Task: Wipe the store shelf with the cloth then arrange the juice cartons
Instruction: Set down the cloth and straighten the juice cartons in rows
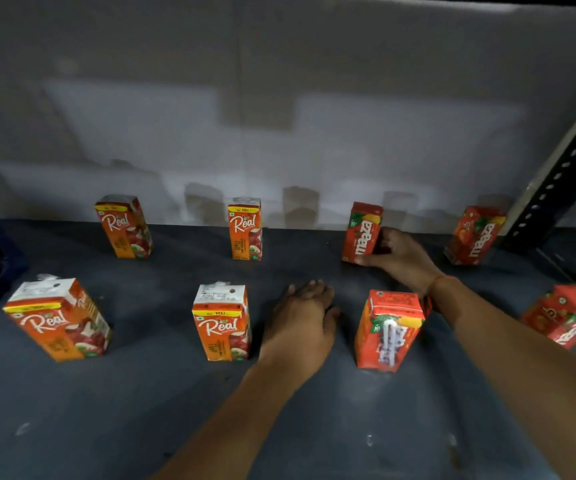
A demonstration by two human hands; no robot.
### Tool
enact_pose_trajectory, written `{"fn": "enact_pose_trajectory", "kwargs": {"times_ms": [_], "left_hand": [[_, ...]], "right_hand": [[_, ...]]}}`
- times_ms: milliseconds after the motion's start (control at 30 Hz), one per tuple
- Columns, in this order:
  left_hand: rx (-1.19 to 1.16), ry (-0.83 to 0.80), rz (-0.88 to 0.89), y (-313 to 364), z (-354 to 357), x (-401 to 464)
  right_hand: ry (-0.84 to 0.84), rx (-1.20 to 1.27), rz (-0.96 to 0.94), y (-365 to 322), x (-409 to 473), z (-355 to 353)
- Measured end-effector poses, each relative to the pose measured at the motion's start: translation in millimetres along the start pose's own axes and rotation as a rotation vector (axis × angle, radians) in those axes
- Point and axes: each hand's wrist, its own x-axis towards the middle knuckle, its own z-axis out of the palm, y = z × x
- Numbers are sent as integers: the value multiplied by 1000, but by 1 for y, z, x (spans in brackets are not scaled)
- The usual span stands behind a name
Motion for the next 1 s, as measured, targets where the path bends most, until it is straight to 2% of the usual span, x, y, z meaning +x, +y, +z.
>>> {"fn": "enact_pose_trajectory", "kwargs": {"times_ms": [100, 300, 567, 700, 800, 900, 1000], "left_hand": [[107, -51, 58, -4, 2, -5], [178, -60, 59, -2, 5, -6], [151, -12, 77, -4, 7, -8], [122, 16, 87, -2, 6, -14], [94, 44, 85, 1, 3, -31], [22, 42, 79, 4, -4, -57], [-143, 19, 52, 7, -24, -94]], "right_hand": [[-29, 16, -5, 2, 8, 0], [-57, 20, 26, 4, 23, -4], [-81, -1, 29, 4, 19, -6], [-37, -1, 42, 3, 2, -6], [97, 63, 122, -4, -29, -3], [392, 252, 86, -19, -78, -1], [677, 289, -5, -43, -132, 1]]}}
